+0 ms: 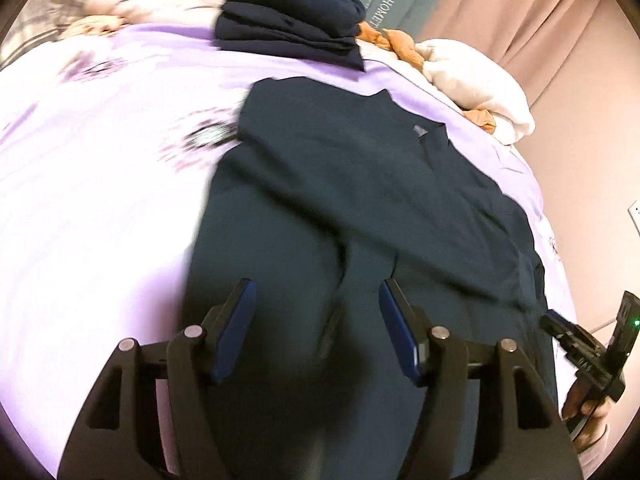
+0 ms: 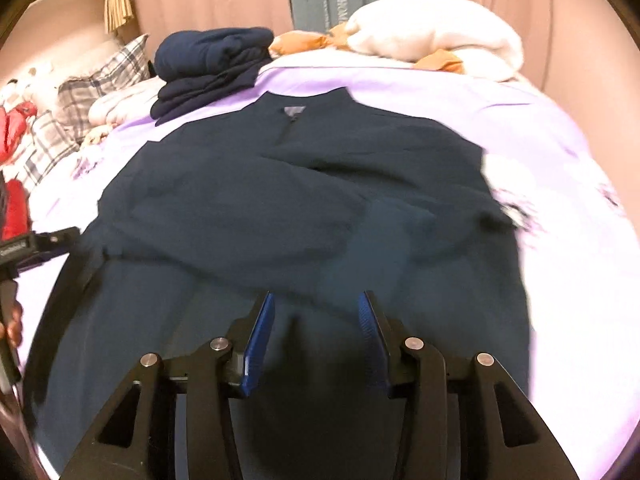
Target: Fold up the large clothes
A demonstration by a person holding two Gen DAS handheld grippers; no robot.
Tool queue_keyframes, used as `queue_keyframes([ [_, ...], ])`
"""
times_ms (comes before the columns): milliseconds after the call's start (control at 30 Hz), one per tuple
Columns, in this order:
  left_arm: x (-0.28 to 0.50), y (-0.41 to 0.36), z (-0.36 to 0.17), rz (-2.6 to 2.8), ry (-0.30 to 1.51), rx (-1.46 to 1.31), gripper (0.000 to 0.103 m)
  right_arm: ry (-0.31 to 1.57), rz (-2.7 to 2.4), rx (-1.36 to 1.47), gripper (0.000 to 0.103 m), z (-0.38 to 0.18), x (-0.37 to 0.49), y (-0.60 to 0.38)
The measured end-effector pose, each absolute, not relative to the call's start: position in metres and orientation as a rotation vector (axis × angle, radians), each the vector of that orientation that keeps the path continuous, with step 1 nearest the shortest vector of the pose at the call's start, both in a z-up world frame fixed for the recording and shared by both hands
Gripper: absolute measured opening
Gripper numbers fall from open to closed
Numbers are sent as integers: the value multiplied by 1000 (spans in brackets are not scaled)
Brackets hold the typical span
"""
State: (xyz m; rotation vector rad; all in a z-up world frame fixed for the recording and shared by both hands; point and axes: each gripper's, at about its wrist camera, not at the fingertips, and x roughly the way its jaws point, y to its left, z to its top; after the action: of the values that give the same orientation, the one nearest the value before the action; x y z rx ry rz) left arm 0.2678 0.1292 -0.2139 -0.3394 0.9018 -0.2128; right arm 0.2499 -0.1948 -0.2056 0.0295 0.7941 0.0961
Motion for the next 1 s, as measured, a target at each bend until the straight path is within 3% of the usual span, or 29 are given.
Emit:
queue_keyframes([
  [167,197,146,-222,-198,942,-341,69,808,99,211,54,-213,192,-226],
  [267,149,154,-227,-187,937,-335,81,813,99,312,57,-220,160,-236],
  [333,125,158,-229,-177,930,-344,81,804,104,328,65,-223,140,-240],
  [567,74,167,-224,-196,896,-492,87,786,88,425,69,-226,100,-252],
  [700,56,163,-206,-214,851,-478,103,735,112,516,74,-222,84,-257],
  [1000,34,161,-199,-250,821,-497,102,720,140,525,75,-223,67,-246],
])
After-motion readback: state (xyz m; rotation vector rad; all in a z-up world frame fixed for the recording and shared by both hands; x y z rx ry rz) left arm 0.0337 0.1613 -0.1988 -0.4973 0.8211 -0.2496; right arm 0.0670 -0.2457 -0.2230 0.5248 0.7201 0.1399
